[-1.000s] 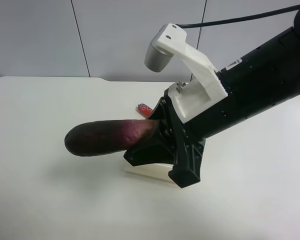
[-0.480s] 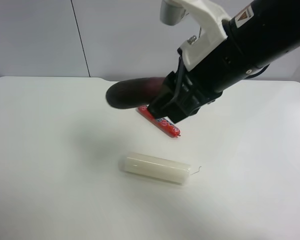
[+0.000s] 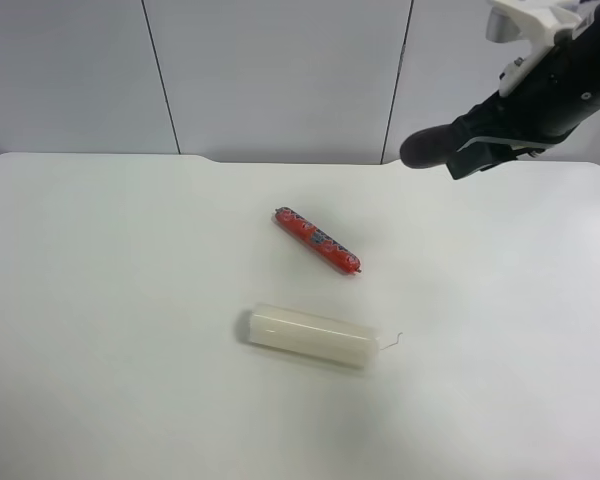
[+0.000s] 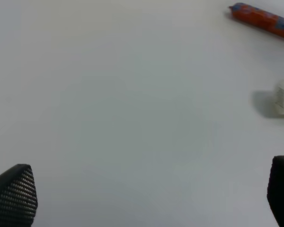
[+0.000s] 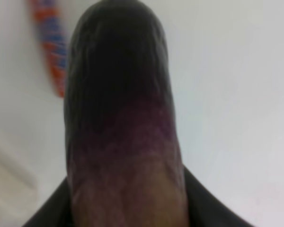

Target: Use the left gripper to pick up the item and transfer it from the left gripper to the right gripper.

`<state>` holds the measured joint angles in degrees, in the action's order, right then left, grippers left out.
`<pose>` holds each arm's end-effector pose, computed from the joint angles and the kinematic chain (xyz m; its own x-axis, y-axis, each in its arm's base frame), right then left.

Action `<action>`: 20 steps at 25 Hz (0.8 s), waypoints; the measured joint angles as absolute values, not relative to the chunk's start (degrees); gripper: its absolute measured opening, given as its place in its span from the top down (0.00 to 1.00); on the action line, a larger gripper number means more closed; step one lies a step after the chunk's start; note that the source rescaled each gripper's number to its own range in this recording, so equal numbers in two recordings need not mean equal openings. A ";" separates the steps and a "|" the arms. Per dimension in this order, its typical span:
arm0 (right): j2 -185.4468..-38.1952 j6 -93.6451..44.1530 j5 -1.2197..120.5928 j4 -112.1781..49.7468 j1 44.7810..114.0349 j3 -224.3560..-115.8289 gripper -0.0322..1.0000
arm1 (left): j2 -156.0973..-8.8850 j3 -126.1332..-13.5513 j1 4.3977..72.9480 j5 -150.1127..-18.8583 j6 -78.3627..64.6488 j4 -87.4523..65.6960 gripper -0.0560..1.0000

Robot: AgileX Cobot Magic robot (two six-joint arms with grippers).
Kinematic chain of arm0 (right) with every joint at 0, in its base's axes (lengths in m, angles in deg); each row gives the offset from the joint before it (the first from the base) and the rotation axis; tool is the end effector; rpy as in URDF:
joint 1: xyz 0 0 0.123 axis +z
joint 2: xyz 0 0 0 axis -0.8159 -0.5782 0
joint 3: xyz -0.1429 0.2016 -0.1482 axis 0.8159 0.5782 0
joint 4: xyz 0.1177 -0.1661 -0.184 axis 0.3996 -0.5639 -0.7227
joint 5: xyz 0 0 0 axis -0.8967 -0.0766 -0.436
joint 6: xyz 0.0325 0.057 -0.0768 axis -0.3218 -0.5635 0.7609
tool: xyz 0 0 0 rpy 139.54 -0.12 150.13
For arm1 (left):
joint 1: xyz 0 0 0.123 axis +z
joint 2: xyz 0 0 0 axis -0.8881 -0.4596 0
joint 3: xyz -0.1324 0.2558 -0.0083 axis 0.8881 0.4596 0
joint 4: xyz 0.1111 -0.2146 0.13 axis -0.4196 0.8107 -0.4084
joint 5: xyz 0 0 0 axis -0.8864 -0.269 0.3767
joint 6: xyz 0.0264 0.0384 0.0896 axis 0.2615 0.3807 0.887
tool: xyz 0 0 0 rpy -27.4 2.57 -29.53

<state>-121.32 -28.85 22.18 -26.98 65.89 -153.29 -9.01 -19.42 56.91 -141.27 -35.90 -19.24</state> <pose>0.3122 0.0776 0.2760 -0.7906 -0.3379 -0.5107 -0.4154 0.9087 0.0417 0.0180 -0.0097 0.2872 -0.4293 0.0866 -0.8990 0.1879 0.9822 0.0049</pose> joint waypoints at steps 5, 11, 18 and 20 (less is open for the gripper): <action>-128.67 -29.07 23.47 -25.91 60.07 -153.29 0.97 | -9.01 -19.42 60.95 -141.27 -35.90 -19.24 0.01; -136.73 -29.44 26.72 -23.85 59.43 -153.29 0.97 | -9.01 -19.42 63.08 -141.27 -35.90 -19.24 0.01; -142.88 -28.45 31.44 -21.72 59.43 -153.33 0.97 | -9.01 -19.42 63.23 -141.27 -35.90 -19.24 0.01; -143.59 -28.03 31.54 -21.35 59.43 -153.33 0.97 | -9.01 -19.42 63.23 -141.27 -35.90 -19.24 0.01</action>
